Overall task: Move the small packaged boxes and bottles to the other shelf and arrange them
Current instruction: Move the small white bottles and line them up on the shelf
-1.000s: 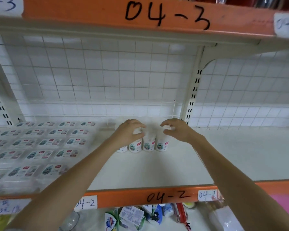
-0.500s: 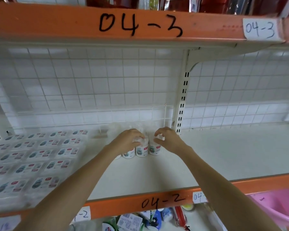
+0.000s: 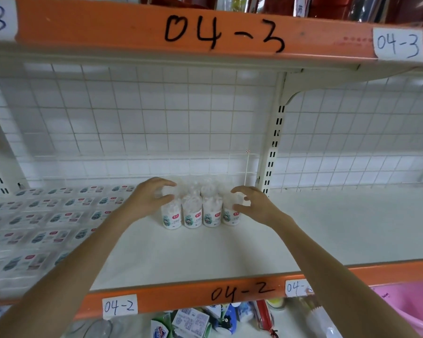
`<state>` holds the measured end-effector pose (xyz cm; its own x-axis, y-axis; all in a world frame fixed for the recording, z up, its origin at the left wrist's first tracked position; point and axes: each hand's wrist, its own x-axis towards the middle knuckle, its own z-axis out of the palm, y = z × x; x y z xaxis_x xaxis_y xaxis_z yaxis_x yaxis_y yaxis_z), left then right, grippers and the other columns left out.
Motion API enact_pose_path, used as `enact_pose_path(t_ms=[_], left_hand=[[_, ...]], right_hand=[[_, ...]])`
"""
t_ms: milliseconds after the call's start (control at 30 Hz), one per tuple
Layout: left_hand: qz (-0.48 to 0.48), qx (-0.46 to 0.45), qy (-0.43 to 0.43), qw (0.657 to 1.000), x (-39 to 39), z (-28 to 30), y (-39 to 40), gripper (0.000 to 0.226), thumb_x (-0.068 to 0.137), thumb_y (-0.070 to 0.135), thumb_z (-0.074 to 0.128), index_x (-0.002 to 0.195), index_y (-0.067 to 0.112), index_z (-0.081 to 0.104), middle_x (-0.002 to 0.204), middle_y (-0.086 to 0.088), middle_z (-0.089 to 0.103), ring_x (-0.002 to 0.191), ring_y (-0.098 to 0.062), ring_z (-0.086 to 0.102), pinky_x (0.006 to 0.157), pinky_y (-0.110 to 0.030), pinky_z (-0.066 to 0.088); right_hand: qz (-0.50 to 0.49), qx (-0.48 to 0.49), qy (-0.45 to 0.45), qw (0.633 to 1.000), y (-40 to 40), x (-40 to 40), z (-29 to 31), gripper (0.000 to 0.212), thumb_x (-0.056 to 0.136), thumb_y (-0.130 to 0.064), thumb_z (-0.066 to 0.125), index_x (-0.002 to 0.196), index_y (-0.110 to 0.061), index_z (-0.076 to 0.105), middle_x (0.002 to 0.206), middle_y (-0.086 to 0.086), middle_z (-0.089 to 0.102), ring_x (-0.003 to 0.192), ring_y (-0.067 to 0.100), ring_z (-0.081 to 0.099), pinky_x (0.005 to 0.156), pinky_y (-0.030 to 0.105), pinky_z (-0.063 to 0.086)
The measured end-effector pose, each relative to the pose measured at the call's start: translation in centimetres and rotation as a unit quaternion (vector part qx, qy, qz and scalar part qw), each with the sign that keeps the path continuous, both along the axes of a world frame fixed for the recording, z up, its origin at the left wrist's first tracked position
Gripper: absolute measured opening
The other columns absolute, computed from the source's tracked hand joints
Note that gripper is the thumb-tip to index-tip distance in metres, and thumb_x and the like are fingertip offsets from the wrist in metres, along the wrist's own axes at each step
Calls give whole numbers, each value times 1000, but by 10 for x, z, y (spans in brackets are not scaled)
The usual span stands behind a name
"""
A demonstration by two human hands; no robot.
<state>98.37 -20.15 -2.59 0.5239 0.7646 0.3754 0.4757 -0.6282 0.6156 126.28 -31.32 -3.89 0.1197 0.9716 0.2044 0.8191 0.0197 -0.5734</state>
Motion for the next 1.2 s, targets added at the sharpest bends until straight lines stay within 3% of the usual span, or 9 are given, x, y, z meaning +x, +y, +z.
enact_pose_path(t_ms=[100,200,400,633,833,933,1033,1133,1200], left_hand=[[52,-78,-45,995,-23,-7,-1,36,79,16,71,110,26,56,113,1,52,104,-12,51,86,-23,37],[50,-134,-33,989,-24,-19,-3,45,76,9,73,117,17,55,114,-4,53,100,-16,53,78,-19,41],[57,-116,-50,990,-11,-34,-5,42,76,7,72,116,5,56,110,-9,59,88,-17,58,66,-5,43],[72,-83,-50,993,-7,-43,-3,35,80,7,68,113,7,57,113,-12,58,83,-15,58,65,-8,42],[89,-15,6,996,-20,-40,-15,44,85,21,64,125,13,50,122,-8,50,99,-18,54,86,-26,42],[87,84,74,990,-27,-37,-33,48,86,29,60,131,18,44,123,-5,49,110,-22,52,88,-32,44],[85,161,117,976,-33,-37,-56,46,86,30,61,127,13,49,118,-6,55,102,-26,57,78,-34,47],[70,187,136,970,-43,-42,-84,41,85,35,60,119,12,57,110,-5,60,98,-24,60,76,-34,50],[62,161,133,976,-50,-46,-106,46,85,46,46,117,16,58,109,0,59,99,-18,59,80,-32,49]], right_hand=[[10,17,-2,1000,0,-2,-7,38,86,-14,64,122,-17,54,117,-2,48,102,13,47,87,17,37],[-11,34,-5,999,3,-5,-11,34,85,-15,65,118,-17,57,111,-5,45,94,14,51,85,21,41],[-18,50,-9,999,5,-6,-15,32,83,-18,67,115,-17,59,109,-5,44,88,12,52,71,7,36],[-17,29,-10,999,0,-7,-15,39,85,-21,66,122,-19,54,126,1,46,98,12,48,87,19,38],[-71,28,-86,993,-21,-18,-9,52,88,-30,61,134,-19,43,139,-1,41,128,22,38,103,29,30],[-104,66,-138,983,-44,-32,-4,45,89,-35,57,131,-21,47,137,-5,45,127,20,39,103,32,31],[-104,83,-160,978,-74,-45,-8,43,90,-37,56,129,-21,50,133,-6,52,125,18,42,102,33,34],[-109,76,-170,977,-106,-55,-23,48,87,-48,45,123,-19,57,123,-5,61,119,19,51,96,36,41],[-101,77,-177,976,-129,-63,-35,52,81,-51,39,113,-19,64,111,-5,67,107,20,60,87,38,49]])
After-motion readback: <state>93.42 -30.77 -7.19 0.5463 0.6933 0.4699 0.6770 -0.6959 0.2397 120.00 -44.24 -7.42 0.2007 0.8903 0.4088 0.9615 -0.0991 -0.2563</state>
